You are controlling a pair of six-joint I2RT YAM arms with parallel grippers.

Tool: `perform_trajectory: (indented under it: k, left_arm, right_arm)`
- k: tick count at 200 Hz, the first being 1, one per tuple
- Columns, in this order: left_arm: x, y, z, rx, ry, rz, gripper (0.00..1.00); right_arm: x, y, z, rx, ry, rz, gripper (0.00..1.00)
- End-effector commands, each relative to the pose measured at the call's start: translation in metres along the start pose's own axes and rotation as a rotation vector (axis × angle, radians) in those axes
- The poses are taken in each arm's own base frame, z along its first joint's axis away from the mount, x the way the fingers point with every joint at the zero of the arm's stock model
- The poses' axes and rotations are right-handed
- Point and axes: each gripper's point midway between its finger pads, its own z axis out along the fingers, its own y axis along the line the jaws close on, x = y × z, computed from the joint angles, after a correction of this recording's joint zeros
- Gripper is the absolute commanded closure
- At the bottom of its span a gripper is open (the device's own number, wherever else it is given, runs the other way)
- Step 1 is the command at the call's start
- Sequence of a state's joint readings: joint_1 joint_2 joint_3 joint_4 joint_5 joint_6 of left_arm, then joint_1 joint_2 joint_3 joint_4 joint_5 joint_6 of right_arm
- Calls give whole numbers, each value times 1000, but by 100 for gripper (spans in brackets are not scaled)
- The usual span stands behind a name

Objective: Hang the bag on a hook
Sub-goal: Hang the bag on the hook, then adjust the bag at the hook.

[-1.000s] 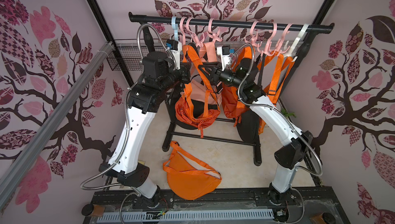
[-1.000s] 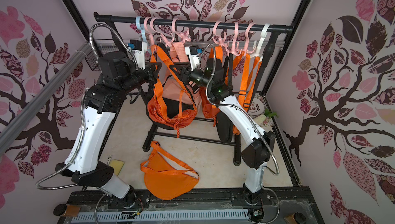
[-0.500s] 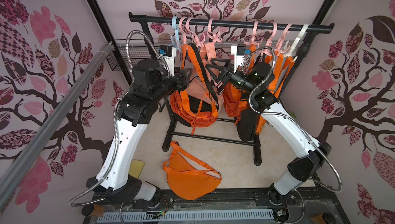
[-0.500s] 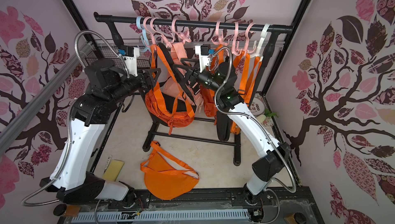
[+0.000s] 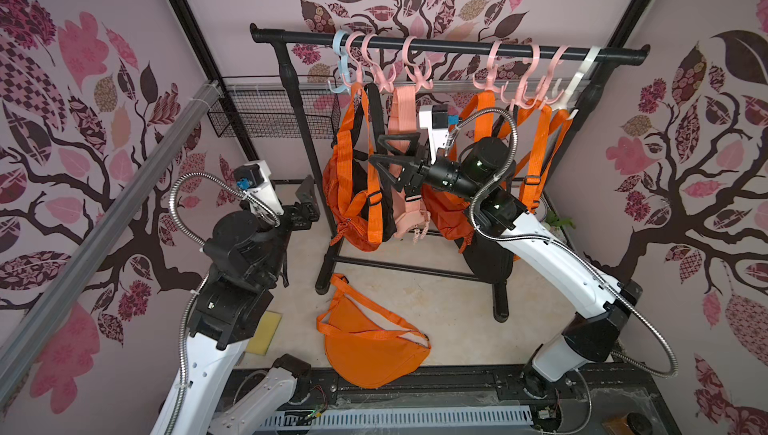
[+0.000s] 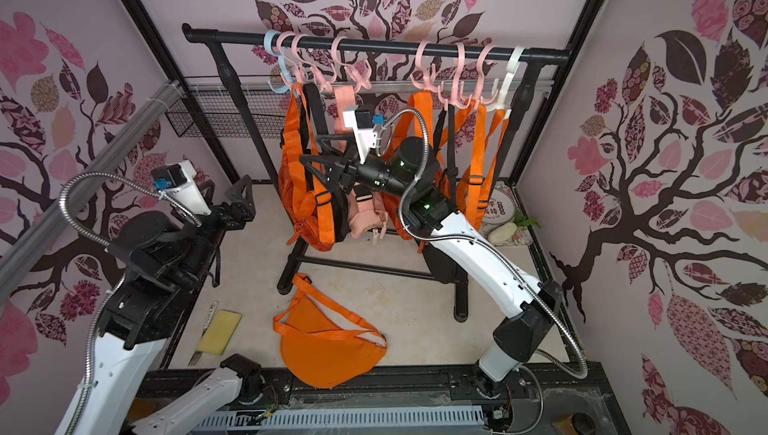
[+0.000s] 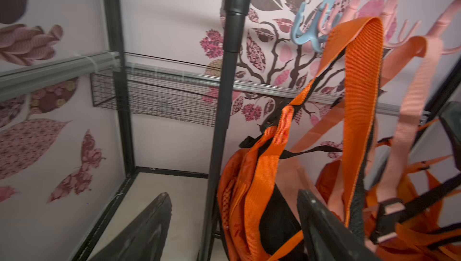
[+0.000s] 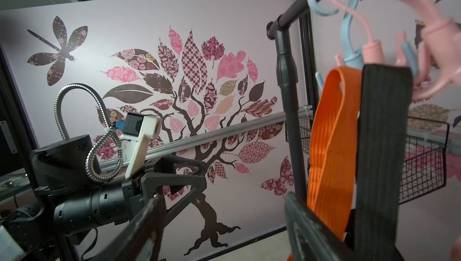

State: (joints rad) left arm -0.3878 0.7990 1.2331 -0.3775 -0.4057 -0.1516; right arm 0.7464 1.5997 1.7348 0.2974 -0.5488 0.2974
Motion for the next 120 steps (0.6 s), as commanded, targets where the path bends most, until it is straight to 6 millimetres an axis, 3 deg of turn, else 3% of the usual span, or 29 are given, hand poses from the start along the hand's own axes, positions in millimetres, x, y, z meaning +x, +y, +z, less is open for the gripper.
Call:
perform_trajectory:
  k: [1, 26, 48, 75, 99, 120]
  left_arm:
    - [19, 37, -9, -171, -78, -37, 16]
    - [52, 62, -21, -265, -84, -36, 13]
    - [73, 69, -27, -271, -101, -73, 13]
    - [95, 67, -19, -262, -57, -72, 13]
    - [102, 60, -17, -221, -51, -69, 13]
    - [104, 61, -19, -226, -60, -52, 13]
  right_arm:
    - [2, 19, 3, 25, -4, -71, 22]
    - [35, 10, 15, 26, 35, 10, 22]
    - [67, -22, 30, 115, 68, 49, 23]
    - [100, -55, 54, 191, 90, 76, 24]
    - [111, -107, 48, 428, 3, 45, 22]
    - [130, -157, 32, 644, 41, 4, 23]
